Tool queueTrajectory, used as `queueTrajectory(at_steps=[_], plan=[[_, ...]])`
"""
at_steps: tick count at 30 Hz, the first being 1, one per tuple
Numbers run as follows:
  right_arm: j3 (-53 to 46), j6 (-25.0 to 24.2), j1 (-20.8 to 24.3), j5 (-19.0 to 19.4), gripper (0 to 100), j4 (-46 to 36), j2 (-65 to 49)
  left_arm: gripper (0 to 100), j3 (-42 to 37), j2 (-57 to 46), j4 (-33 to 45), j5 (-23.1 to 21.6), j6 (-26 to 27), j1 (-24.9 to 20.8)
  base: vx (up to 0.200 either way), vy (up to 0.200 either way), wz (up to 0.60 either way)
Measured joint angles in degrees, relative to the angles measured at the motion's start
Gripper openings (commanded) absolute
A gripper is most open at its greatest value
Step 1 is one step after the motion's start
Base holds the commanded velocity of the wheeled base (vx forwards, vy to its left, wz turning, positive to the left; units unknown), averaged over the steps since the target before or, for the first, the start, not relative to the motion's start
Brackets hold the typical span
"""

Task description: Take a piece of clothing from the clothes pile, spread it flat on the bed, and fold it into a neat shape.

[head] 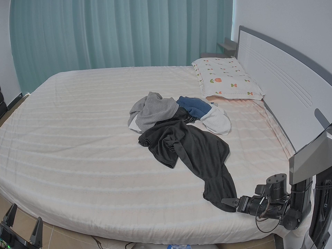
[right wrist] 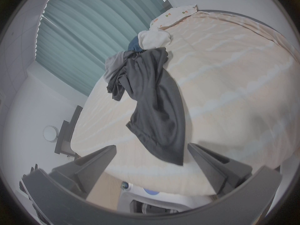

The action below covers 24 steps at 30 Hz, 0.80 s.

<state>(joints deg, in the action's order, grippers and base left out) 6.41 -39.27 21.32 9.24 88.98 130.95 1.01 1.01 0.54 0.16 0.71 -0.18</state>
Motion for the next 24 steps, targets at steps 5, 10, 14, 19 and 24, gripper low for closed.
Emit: queueTrajectory(at_steps=[5,10,14,19,24], plan=[[5.0,-0.5,-0.3,-0.2,100,0.0,1.9,100,0.0,0.0,0.0,0.0,0.0,0.0,0.0,0.0,0.0],[9.1,0.0,-0.5,-0.7,100,0.0,5.5,100,0.0,0.0,0.0,0.0,0.0,0.0,0.0,0.0,0.0],[11.0,0.3,-1.5,-0.7,100,0.0,7.1,100,0.0,0.0,0.0,-0.1,0.0,0.0,0.0,0.0,0.0],[13.8,0.2,-1.4,-0.7,100,0.0,8.3,100,0.0,0.0,0.0,-0.1,0.0,0.0,0.0,0.0,0.0],[15.0,0.2,-1.3,-1.2,100,-0.8,8.7,100,0.0,0.0,0.0,-0.1,0.0,0.0,0.0,0.0,0.0]])
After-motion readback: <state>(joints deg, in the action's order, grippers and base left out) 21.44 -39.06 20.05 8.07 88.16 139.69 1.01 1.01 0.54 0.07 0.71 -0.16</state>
